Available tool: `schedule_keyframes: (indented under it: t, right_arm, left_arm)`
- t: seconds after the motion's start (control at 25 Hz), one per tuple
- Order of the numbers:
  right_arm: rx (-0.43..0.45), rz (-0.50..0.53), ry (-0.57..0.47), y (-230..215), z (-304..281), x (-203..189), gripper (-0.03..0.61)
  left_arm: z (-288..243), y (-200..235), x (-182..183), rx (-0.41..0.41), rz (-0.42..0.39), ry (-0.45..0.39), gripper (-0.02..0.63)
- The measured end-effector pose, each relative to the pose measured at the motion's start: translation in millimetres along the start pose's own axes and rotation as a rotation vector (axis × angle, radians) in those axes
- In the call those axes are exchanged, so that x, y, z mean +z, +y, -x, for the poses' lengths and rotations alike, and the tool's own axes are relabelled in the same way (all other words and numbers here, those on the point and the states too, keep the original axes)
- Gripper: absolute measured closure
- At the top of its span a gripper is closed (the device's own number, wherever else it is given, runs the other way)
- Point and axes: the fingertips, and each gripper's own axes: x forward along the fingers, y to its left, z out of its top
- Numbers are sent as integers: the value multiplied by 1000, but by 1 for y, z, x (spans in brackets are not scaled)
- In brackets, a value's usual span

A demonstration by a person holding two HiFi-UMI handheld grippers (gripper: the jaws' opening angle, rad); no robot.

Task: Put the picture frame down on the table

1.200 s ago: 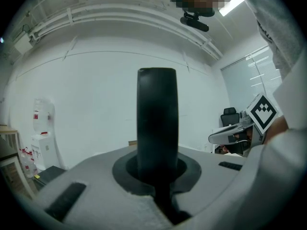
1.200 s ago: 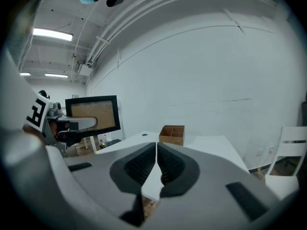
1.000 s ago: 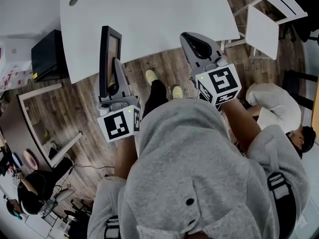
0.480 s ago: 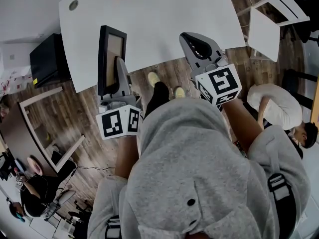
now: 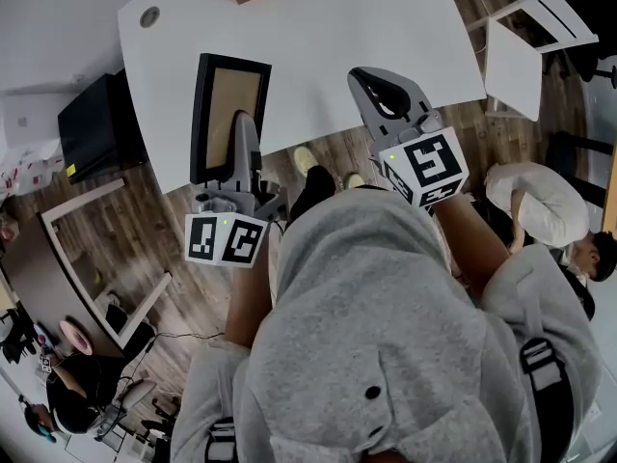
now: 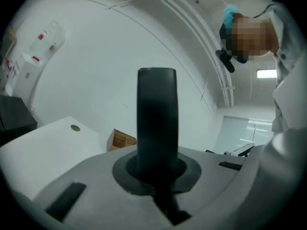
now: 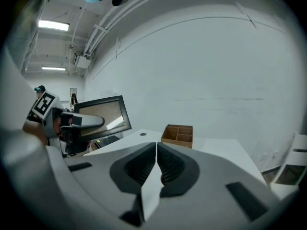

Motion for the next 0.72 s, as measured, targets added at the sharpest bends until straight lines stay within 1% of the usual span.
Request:
schedule_keyframes:
  t: [0.12,0.24,0.32,0.52,0.6,0.72]
  right_arm:
    - [-11,6,0,6,-12,4,549]
    - [-24,17,5,14,-25,8,549]
    - [-35,24,7,14,-28,6,549]
    - [-48,18,1,0,-3,-16,549]
    - [-51,18,6,4,-10,-13,549]
    - [-55,17,27,16,-34,-3,549]
  left_arm:
    - [-3,13,4,-30,100,-13,588]
    - [-5,33,4,-34,234,-18,588]
    - [-6,41,0,-36,299,-23,588]
    - [-5,23,-34,-46,410,-24,588]
    - [-6,31,-34,-47,443,-17,588]
    - [-9,56,-23,-40,475,-2,588]
